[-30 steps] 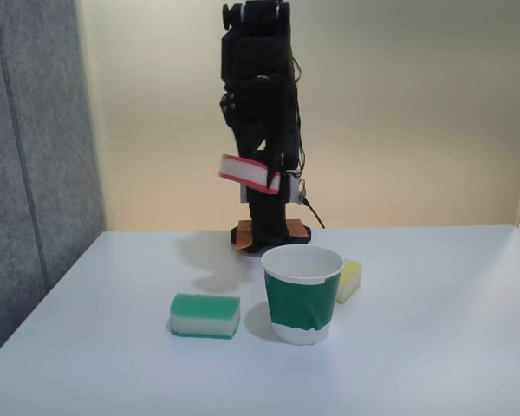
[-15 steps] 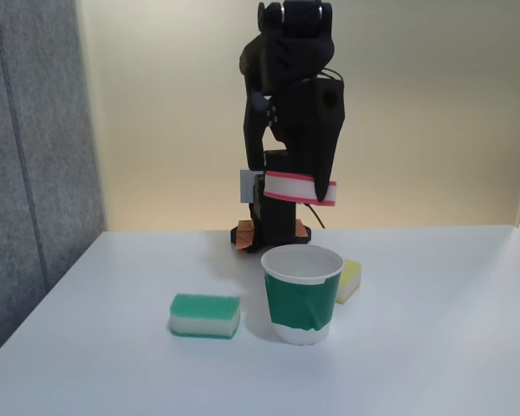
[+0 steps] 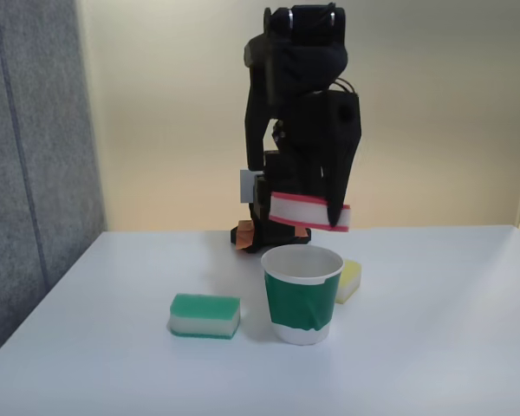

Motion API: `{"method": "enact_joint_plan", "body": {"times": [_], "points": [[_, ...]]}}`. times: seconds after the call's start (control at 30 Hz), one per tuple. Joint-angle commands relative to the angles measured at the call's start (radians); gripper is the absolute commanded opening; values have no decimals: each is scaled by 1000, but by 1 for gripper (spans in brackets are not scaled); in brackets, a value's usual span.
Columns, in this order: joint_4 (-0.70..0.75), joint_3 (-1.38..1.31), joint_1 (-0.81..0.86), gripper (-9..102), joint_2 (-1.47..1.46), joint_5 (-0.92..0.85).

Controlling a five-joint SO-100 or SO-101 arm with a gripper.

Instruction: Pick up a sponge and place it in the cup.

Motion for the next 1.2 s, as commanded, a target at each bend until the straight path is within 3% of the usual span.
{"method": "enact_joint_plan", "body": {"times": [0.0, 0.07, 0.23, 0.47, 0.67, 0.8, 0.93, 1.07, 1.17], "points": [[17, -34, -15, 10, 14, -6], [25, -18, -23, 13, 32, 2], [2, 21, -28, 31, 64, -2], [-18, 31, -31, 39, 72, 9], [-11, 29, -11, 33, 121, 14], [20, 48, 32, 7, 233, 11], [34, 130, 71, 0, 385, 69], [21, 256, 67, 0, 563, 127], [26, 364, 35, 0, 706, 279]]}}
